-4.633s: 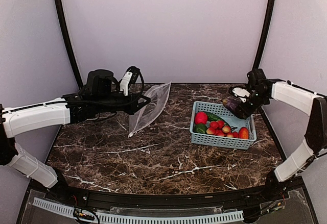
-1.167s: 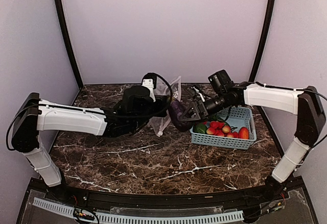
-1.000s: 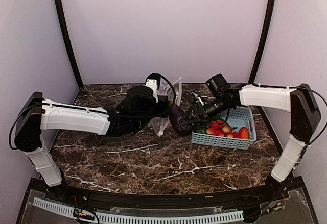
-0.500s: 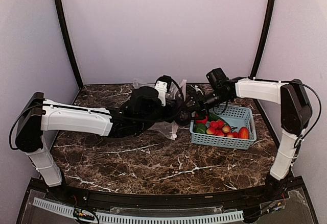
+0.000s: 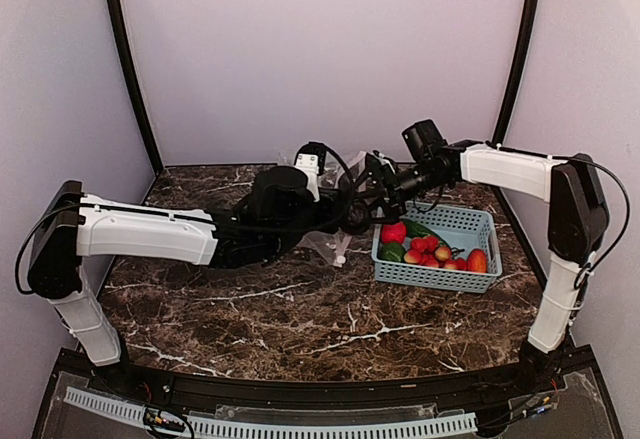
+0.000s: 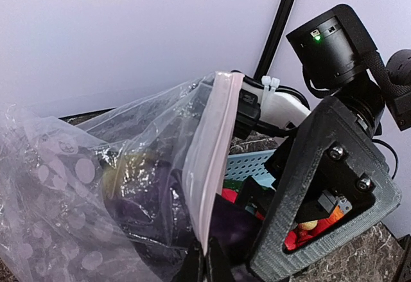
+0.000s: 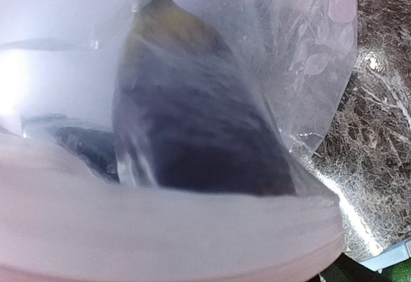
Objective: Place the food in the zip-top bag and seal the zipper
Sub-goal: Place the fake vegetable in the zipper food storage bag, then adjust the zipper food storage bag at the center of the board.
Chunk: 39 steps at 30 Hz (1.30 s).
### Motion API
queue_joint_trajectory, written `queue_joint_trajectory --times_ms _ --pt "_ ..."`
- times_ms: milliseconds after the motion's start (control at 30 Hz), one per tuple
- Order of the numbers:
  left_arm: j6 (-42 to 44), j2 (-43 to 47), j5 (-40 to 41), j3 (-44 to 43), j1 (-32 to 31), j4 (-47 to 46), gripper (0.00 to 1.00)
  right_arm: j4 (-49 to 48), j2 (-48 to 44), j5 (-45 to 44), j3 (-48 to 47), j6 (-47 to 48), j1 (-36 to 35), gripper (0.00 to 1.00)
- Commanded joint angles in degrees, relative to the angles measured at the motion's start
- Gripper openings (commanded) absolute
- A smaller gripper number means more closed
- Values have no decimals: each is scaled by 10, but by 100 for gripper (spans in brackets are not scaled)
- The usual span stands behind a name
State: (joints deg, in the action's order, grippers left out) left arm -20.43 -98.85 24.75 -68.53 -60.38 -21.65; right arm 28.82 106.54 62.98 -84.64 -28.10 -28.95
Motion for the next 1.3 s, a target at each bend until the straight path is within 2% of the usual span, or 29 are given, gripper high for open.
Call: queue_joint_trajectory --times_ms 0,100,200,633,700,867,933,1100,1133,1200,1267 --pt "-81 35 -2 13 6 46 1 -1 -41 -11 -19 29 2 99" --pt "-133 44 -14 15 24 61 1 28 -75 -59 -7 59 13 99" --pt "-145 53 -22 23 33 56 1 38 -92 -82 -5 77 18 99" --pt "-196 70 -55 49 61 27 1 51 -74 -132 -10 136 13 99" --pt "-199 70 -57 46 61 23 1 47 -66 -132 -11 144 9 88" --pt "-199 66 -62 41 61 17 1 42 -31 -143 -24 144 -4 69" --pt "-200 65 -64 40 61 14 1 45 -7 -149 -40 149 -9 58" --pt "-198 66 -69 37 61 14 1 45 44 -143 -96 148 -12 39" --pt "-195 68 -69 37 61 15 1 46 51 -151 -107 149 -13 31" --pt "-189 74 -61 40 61 18 1 55 59 -164 -125 149 -15 1" --pt "-171 84 -47 38 62 30 1 78 57 -168 -140 156 -15 0"
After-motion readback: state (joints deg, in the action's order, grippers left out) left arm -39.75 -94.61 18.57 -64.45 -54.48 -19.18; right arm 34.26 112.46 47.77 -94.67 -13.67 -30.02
